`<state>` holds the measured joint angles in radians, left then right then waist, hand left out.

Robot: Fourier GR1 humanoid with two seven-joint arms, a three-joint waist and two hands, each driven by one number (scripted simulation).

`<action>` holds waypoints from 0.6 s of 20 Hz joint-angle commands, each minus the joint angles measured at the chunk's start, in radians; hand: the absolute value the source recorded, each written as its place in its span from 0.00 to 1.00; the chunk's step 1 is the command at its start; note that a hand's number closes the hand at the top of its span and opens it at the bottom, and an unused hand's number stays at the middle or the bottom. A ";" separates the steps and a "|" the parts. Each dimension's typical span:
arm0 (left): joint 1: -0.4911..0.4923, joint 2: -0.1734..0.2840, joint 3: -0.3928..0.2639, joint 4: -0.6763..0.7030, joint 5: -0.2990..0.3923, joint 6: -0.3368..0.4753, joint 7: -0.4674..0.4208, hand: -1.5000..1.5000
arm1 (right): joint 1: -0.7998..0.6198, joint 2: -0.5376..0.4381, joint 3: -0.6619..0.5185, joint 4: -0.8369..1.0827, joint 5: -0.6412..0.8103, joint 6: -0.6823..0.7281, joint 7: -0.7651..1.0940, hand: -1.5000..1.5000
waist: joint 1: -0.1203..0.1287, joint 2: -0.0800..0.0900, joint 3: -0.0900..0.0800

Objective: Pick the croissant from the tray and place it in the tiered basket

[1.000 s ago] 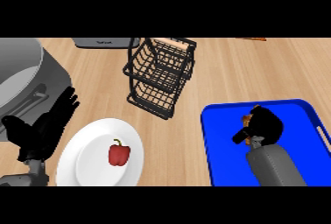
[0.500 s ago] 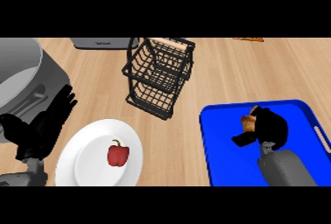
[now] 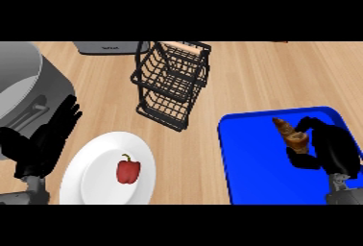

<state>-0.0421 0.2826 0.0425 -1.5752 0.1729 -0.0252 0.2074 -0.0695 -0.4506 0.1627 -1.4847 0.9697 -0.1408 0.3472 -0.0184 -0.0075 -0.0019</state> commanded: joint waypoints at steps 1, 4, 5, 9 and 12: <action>0.051 -0.009 -0.024 -0.059 -0.007 -0.001 0.018 0.50 | 0.026 0.037 -0.063 -0.164 -0.125 -0.103 -0.086 1.00 | 0.000 -0.006 0.003; 0.052 -0.001 0.014 0.003 0.009 -0.021 -0.041 0.50 | -0.003 0.075 -0.079 -0.279 -0.192 -0.138 -0.121 1.00 | 0.002 -0.001 0.002; 0.017 -0.038 -0.025 0.005 -0.041 0.032 -0.022 0.50 | 0.020 0.062 -0.087 -0.340 -0.240 -0.106 -0.136 1.00 | -0.010 0.000 0.002; 0.015 -0.030 -0.011 0.012 -0.012 -0.013 -0.030 0.50 | 0.061 0.070 -0.069 -0.554 -0.254 -0.020 -0.049 1.00 | 0.005 0.003 0.001; 0.009 -0.050 -0.026 -0.022 -0.032 0.009 -0.010 0.50 | -0.086 0.067 -0.050 -0.623 -0.266 0.140 0.113 1.00 | 0.018 0.006 0.001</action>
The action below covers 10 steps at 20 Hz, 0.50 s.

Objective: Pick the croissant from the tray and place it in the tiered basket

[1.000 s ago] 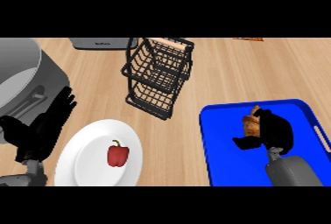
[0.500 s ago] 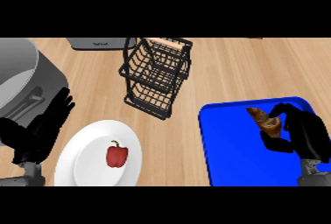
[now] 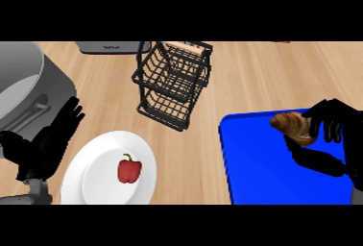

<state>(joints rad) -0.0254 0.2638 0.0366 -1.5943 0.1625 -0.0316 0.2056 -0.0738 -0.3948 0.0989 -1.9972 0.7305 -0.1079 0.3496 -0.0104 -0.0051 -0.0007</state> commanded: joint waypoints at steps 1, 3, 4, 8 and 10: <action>-0.053 -0.007 0.009 0.055 -0.011 -0.004 0.002 0.50 | -0.067 0.050 0.082 -0.138 0.038 0.098 0.139 1.00 | 0.008 0.004 0.000; -0.095 -0.003 0.011 0.072 -0.021 -0.003 -0.001 0.50 | -0.197 0.052 0.075 -0.136 -0.008 0.207 0.240 1.00 | 0.011 0.005 -0.001; -0.006 -0.009 -0.015 -0.026 -0.019 -0.007 0.038 0.50 | -0.261 0.091 0.132 -0.075 0.059 0.194 0.271 1.00 | 0.024 0.004 0.000; -0.014 -0.025 -0.006 0.030 -0.021 -0.028 -0.010 0.50 | -0.426 0.161 0.137 -0.032 0.046 0.271 0.360 1.00 | 0.020 0.005 0.000; -0.072 -0.039 -0.015 0.065 -0.036 -0.013 -0.007 0.50 | -0.541 0.221 0.193 0.042 0.095 0.290 0.423 1.00 | 0.023 0.006 -0.001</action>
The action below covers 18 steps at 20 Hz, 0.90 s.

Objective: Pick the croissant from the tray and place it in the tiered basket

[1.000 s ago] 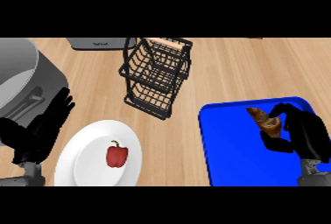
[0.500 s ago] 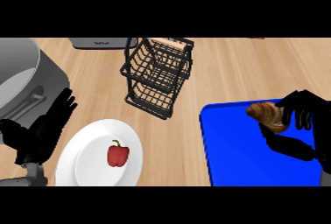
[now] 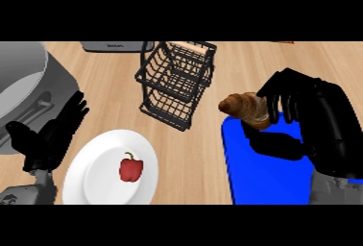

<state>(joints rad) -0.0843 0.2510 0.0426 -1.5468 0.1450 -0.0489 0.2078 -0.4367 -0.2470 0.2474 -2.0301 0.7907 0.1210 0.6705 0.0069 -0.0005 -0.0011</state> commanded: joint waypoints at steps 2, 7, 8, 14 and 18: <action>-0.031 -0.035 -0.014 0.071 -0.039 0.017 -0.051 0.50 | -0.305 0.149 0.052 0.168 0.074 0.043 0.163 1.00 | 0.009 0.003 -0.001; 0.029 0.002 0.013 -0.012 -0.011 -0.029 -0.027 0.50 | -0.342 0.242 0.098 0.406 0.153 -0.124 0.140 1.00 | 0.012 0.002 0.000; -0.005 -0.032 -0.011 -0.039 -0.025 0.014 0.023 0.50 | -0.458 0.243 0.012 0.439 0.088 -0.048 0.154 1.00 | 0.011 0.002 0.001; 0.037 -0.020 0.007 -0.080 -0.021 -0.008 0.040 0.50 | -0.454 0.246 0.080 0.630 0.090 -0.189 0.147 1.00 | 0.009 0.002 0.001; 0.032 -0.029 0.007 -0.071 -0.017 -0.028 0.031 0.50 | -0.490 0.247 0.053 0.715 0.051 -0.180 0.144 1.00 | 0.005 0.001 0.001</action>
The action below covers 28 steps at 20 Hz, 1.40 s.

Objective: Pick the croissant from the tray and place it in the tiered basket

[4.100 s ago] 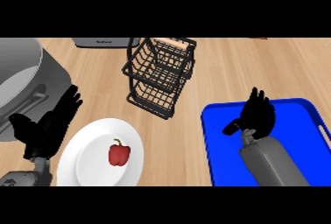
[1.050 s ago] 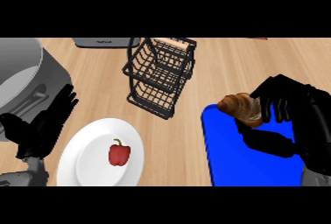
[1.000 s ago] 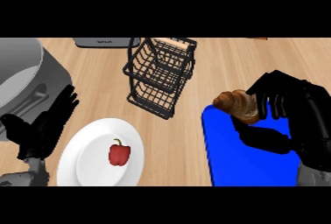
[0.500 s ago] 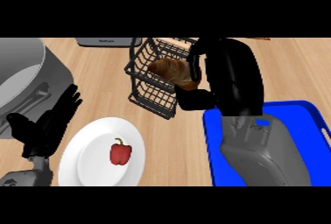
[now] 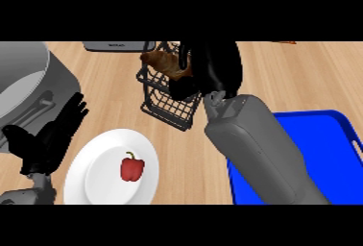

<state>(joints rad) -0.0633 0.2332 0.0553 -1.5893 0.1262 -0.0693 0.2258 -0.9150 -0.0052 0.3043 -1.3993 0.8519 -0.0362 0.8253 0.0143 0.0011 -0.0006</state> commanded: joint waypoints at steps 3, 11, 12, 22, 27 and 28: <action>0.000 0.004 0.028 0.030 0.007 -0.032 -0.027 0.50 | -0.031 0.005 -0.013 0.160 -0.034 -0.090 -0.057 1.00 | -0.003 0.000 0.000; -0.031 0.002 0.049 0.017 0.015 -0.029 0.027 0.50 | -0.120 0.005 0.080 0.369 -0.027 -0.265 -0.049 1.00 | 0.002 0.000 0.000; 0.034 -0.025 0.014 0.040 -0.026 -0.033 -0.070 0.50 | -0.159 0.005 0.045 0.478 -0.038 -0.314 -0.125 1.00 | 0.011 0.004 0.000; -0.014 -0.036 -0.001 -0.004 -0.055 0.004 0.009 0.50 | -0.167 0.005 0.070 0.630 -0.128 -0.615 -0.262 0.00 | 0.020 0.006 0.001; -0.026 -0.033 0.008 -0.038 -0.031 -0.012 0.032 0.50 | -0.305 0.005 -0.009 0.772 -0.163 -0.577 -0.319 0.00 | 0.023 0.008 0.001; -0.057 0.003 0.043 0.005 0.001 -0.050 0.048 0.50 | -0.249 0.005 0.056 0.718 -0.159 -0.608 -0.289 0.00 | 0.012 0.005 0.000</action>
<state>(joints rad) -0.0939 0.2096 0.0711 -1.5854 0.0991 -0.0925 0.2404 -1.1729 -0.0113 0.3570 -0.7448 0.7292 -0.6207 0.5775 0.0314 -0.0150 -0.0005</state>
